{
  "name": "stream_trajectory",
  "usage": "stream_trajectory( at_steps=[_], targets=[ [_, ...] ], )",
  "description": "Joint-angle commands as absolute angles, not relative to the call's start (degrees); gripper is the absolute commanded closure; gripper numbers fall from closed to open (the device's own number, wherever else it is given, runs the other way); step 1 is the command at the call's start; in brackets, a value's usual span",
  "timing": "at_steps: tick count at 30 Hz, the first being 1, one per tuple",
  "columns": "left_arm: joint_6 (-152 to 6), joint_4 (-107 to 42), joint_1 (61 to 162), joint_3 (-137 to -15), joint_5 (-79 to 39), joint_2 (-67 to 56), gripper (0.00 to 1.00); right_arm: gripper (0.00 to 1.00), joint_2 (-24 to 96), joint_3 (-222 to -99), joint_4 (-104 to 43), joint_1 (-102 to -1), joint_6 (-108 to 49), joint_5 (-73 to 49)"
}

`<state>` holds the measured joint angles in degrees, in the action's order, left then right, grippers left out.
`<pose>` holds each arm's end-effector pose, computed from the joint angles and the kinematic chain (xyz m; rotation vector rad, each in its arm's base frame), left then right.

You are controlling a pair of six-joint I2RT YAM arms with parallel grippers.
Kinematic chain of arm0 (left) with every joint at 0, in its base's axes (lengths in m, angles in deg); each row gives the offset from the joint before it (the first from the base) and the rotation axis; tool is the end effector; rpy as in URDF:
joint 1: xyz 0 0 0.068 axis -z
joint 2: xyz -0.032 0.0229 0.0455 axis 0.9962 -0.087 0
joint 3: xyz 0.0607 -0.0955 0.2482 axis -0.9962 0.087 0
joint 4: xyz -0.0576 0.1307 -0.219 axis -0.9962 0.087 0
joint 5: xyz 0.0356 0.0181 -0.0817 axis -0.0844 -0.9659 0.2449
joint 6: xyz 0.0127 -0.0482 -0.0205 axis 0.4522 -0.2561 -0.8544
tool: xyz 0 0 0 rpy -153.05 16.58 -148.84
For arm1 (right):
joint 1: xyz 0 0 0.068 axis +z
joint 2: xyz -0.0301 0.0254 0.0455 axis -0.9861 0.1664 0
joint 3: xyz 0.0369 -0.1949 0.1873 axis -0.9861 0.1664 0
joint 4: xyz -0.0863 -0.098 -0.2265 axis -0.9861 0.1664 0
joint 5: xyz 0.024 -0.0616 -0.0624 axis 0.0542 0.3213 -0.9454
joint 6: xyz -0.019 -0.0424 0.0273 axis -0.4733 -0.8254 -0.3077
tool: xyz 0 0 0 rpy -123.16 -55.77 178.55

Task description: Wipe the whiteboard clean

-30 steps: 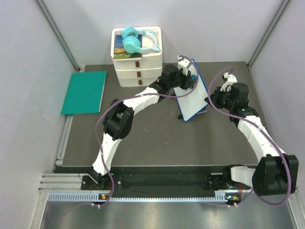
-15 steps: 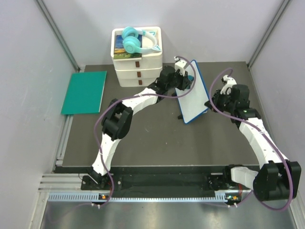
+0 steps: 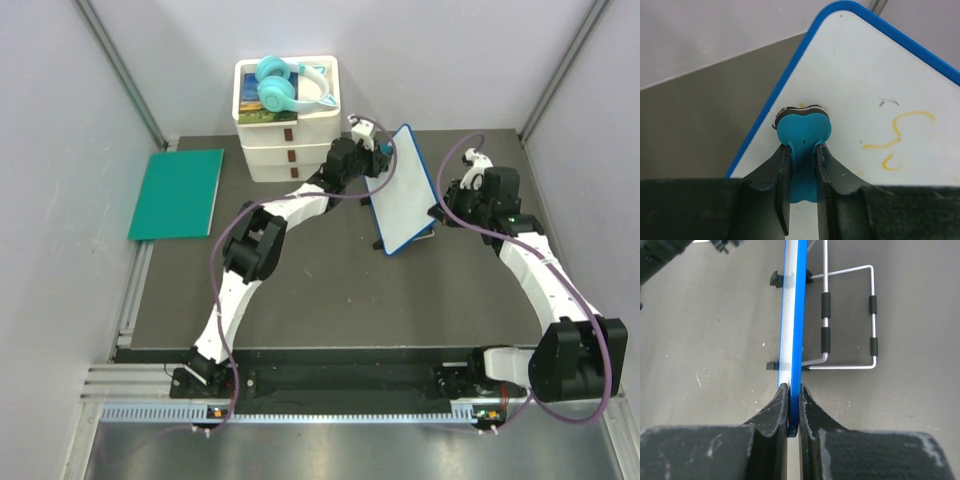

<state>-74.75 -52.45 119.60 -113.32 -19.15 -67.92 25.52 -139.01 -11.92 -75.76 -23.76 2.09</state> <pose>0.4649 -0.3275 0.2134 0.4408 1.6809 -0.7558 0.2700 0.0349 0.2889 -0.0641 2.1998 0.5746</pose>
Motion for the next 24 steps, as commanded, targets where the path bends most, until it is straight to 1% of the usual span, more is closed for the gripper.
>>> stream_trajectory(
  at_steps=[1, 4, 8, 14, 20, 24],
  targets=[
    [-75.0, -59.0, 118.1, -118.9, -15.5, -71.8, 1.00, 1.00, 29.5, -136.7, 1.7, -72.2, -29.8, 11.1],
    [-76.4, -62.4, 116.9, -119.8, -8.9, -73.5, 1.00, 1.00, 29.9, -137.1, 2.2, -72.2, -30.3, 11.6],
    [-77.8, -67.5, 116.4, -118.2, -1.3, -73.6, 1.00, 1.00, 30.4, -137.4, 2.3, -72.2, -30.3, 12.7],
    [-84.4, -72.5, 117.2, -116.8, 11.2, -72.8, 1.00, 1.00, 30.9, -137.3, 2.2, -72.2, -30.7, 12.9],
    [-82.5, -69.6, 120.2, -116.2, 18.5, -71.0, 1.00, 1.00, 31.1, -137.6, 2.4, -72.2, -31.0, 12.8],
    [-80.6, -67.9, 121.9, -115.4, 20.8, -69.7, 1.00, 1.00, 31.5, -137.5, 2.2, -72.2, -31.2, 12.8]
  ],
)
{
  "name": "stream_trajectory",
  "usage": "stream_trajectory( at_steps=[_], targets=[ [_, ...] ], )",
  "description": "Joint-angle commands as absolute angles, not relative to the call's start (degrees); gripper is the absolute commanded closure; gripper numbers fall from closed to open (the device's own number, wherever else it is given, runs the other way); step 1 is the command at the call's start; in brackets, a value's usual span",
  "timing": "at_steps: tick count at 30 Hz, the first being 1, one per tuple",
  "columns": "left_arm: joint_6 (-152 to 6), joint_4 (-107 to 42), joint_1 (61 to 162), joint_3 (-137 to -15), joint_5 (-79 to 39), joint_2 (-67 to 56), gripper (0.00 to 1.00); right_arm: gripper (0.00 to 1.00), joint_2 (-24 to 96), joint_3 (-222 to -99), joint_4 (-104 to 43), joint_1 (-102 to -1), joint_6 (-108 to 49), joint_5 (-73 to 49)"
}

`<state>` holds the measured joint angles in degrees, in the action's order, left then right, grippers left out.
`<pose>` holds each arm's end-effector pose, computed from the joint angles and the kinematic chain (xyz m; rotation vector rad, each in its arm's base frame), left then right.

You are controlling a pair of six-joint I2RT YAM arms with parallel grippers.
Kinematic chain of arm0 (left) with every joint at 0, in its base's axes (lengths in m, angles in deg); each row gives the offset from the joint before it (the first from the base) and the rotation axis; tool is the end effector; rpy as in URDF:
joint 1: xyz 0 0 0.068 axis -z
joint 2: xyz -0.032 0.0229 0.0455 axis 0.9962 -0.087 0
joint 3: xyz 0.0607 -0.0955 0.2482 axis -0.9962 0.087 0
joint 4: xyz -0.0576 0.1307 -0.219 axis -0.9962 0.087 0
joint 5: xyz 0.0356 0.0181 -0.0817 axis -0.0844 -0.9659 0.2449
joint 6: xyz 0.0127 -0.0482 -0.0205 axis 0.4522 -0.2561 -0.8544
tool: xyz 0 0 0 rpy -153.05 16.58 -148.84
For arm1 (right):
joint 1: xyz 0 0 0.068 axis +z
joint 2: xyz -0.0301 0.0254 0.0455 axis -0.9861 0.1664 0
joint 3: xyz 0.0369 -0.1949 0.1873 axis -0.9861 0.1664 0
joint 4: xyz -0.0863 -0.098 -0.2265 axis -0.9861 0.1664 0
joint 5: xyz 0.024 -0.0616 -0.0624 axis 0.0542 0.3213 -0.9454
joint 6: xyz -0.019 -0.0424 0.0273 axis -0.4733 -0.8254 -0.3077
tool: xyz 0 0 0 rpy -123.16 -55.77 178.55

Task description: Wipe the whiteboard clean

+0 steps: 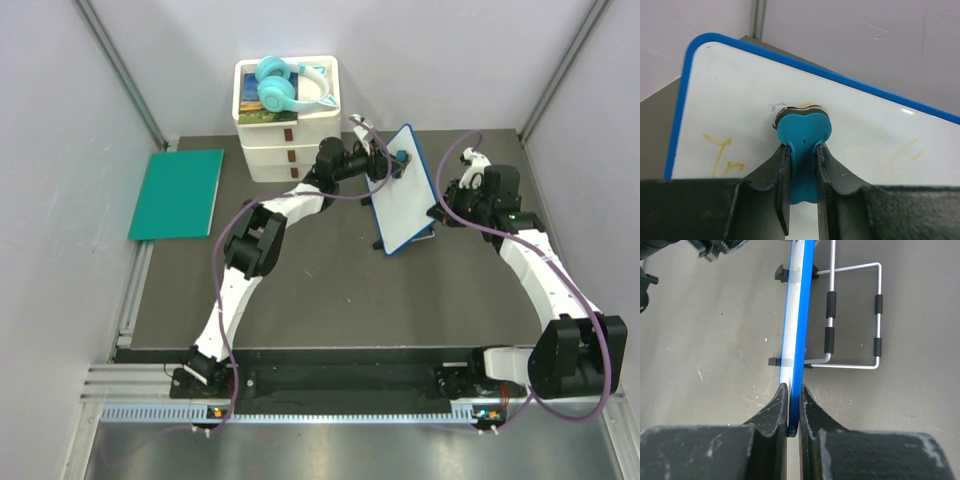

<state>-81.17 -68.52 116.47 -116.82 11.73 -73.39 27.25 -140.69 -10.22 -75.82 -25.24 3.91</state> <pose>0.4777 -0.3192 0.2113 0.7581 1.3980 -1.2081 0.2753 0.0361 0.2888 -0.1024 2.2234 0.5970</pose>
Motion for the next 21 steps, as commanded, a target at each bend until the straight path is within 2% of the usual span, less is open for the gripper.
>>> stream_trajectory(
  at_steps=[1, 5, 11, 14, 21],
  targets=[
    [-80.1, -67.4, 122.1, -115.0, 20.7, -69.6, 1.00, 1.00, 31.6, -137.6, 2.2, -72.2, -31.1, 12.9],
    [-77.7, -63.9, 122.0, -115.7, 16.8, -69.6, 1.00, 1.00, 31.8, -137.7, 2.3, -72.3, -31.3, 12.9],
    [-75.2, -59.0, 121.3, -122.5, 1.9, -72.6, 1.00, 1.00, 31.9, -137.9, 2.4, -72.2, -31.5, 12.9],
    [-77.9, -59.6, 120.7, -126.5, -1.0, -74.7, 1.00, 1.00, 31.8, -138.0, 2.2, -72.2, -31.6, 13.0],
    [-80.7, -67.8, 120.3, -126.8, -6.2, -75.3, 1.00, 1.00, 31.6, -138.1, 2.5, -72.2, -31.7, 13.3]
  ],
)
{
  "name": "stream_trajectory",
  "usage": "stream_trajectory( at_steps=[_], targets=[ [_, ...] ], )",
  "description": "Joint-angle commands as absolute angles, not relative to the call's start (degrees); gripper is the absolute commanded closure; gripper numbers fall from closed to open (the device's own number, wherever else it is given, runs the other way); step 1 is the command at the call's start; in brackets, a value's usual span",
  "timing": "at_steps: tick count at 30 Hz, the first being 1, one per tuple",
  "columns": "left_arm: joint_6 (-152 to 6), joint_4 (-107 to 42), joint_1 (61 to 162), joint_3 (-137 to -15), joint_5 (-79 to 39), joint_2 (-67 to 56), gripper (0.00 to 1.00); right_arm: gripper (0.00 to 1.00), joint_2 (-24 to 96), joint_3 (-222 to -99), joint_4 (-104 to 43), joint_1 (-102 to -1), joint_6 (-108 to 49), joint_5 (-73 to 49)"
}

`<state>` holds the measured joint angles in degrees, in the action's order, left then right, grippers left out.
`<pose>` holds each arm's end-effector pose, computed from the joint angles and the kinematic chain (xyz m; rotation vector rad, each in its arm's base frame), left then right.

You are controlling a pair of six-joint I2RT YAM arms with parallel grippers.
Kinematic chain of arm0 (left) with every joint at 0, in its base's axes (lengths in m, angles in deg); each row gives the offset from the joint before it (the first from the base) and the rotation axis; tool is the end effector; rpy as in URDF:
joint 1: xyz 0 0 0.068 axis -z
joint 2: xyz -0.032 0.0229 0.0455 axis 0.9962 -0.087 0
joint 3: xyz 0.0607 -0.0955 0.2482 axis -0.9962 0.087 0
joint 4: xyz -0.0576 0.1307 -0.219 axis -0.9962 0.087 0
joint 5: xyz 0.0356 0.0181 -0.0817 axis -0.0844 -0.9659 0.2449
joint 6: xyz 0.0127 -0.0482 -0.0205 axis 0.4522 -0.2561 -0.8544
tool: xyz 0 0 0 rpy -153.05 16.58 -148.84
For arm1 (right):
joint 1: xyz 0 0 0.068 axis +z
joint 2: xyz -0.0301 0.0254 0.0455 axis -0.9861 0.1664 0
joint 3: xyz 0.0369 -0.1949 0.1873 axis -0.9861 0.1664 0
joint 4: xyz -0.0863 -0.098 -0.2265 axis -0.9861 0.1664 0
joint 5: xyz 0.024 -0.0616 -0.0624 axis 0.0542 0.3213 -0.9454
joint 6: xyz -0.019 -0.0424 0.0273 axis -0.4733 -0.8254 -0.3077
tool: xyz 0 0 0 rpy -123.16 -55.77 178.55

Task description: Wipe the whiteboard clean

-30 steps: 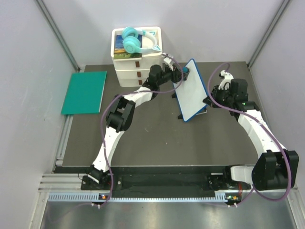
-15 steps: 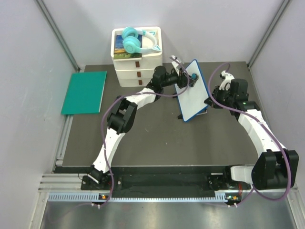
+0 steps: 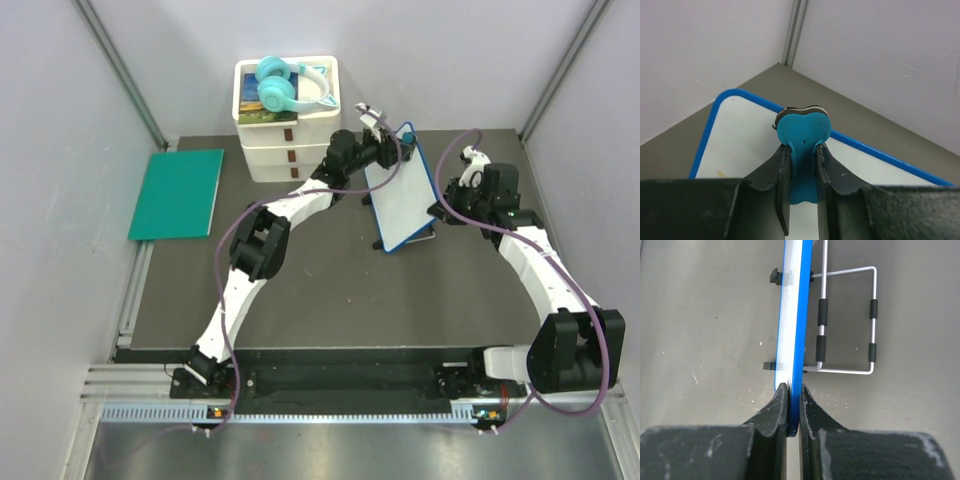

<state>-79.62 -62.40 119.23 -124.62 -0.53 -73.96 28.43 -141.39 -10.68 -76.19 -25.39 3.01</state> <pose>0.4758 -0.3437 0.2428 0.6231 1.3944 -1.0819 0.2807 0.0342 0.2881 -0.0892 2.2242 0.5747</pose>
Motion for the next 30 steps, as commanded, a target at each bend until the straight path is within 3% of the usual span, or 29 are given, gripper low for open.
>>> stream_trajectory(
  at_steps=[1, 13, 30],
  targets=[
    [-80.1, -68.0, 120.3, -126.9, -6.9, -75.2, 1.00, 1.00, 31.6, -138.1, 2.6, -72.2, -31.7, 13.3],
    [-75.5, -64.4, 119.7, -128.3, -15.0, -79.8, 1.00, 1.00, 30.9, -137.9, 2.4, -72.2, -31.9, 14.8],
    [-73.4, -58.3, 118.9, -119.6, -8.0, -78.1, 1.00, 1.00, 30.2, -137.9, 2.4, -72.1, -32.1, 15.0]
  ],
)
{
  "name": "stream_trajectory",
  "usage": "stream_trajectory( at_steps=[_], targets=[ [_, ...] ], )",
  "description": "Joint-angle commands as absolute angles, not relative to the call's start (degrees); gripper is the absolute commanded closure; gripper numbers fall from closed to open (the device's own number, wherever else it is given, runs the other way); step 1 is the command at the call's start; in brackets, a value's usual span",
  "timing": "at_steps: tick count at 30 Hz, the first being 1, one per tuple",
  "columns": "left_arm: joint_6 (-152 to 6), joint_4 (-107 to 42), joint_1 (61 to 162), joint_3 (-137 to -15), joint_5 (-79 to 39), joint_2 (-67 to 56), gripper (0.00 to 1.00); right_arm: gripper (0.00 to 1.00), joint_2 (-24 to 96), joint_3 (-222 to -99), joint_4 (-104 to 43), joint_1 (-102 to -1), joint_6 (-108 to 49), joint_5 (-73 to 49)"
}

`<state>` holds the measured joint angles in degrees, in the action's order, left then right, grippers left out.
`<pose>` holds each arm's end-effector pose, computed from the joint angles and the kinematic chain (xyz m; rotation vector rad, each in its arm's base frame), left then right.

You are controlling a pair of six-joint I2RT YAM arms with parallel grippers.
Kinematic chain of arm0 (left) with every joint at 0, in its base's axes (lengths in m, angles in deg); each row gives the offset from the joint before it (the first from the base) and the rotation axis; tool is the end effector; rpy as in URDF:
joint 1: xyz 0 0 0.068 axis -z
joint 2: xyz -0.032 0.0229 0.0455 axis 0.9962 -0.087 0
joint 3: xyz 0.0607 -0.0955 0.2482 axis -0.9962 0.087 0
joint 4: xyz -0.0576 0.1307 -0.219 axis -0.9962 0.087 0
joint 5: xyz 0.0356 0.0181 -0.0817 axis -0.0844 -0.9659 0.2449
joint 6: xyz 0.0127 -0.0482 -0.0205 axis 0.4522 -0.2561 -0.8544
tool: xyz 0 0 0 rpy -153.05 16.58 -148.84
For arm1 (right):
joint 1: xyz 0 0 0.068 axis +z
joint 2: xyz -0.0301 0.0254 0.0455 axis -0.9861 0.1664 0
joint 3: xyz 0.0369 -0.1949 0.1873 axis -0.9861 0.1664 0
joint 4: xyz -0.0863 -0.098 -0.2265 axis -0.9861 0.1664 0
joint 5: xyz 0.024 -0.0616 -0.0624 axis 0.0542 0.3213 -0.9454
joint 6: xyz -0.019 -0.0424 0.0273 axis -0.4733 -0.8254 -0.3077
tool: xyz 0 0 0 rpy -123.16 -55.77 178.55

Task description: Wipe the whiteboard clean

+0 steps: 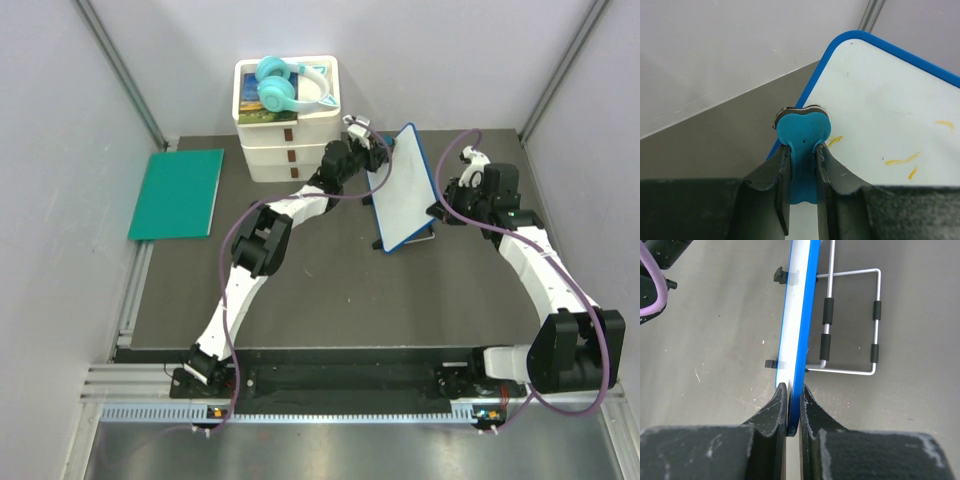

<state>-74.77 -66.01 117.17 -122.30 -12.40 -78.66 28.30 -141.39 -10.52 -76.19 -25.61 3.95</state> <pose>0.4987 -0.3251 0.1887 0.4775 1.4609 -0.8412 0.2799 0.0347 0.2886 -0.1025 2.2226 0.5908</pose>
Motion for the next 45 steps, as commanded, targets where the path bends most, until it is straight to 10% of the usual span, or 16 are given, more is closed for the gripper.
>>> stream_trajectory(
  at_steps=[1, 16, 31, 45],
  targets=[
    [-73.6, -58.5, 118.8, -119.6, -8.3, -78.0, 1.00, 1.00, 30.1, -137.8, 2.4, -72.1, -32.0, 15.0],
    [-81.5, -73.2, 118.8, -123.1, 0.3, -74.4, 1.00, 1.00, 30.7, -137.8, 2.0, -72.2, -32.0, 14.9],
    [-86.4, -74.5, 118.2, -123.1, 35.3, -77.0, 1.00, 1.00, 30.4, -138.1, 2.7, -71.9, -32.2, 14.4],
    [-74.6, -48.5, 117.0, -134.8, 0.9, -81.4, 1.00, 1.00, 30.7, -138.3, 2.8, -71.4, -32.4, 14.0]
  ],
)
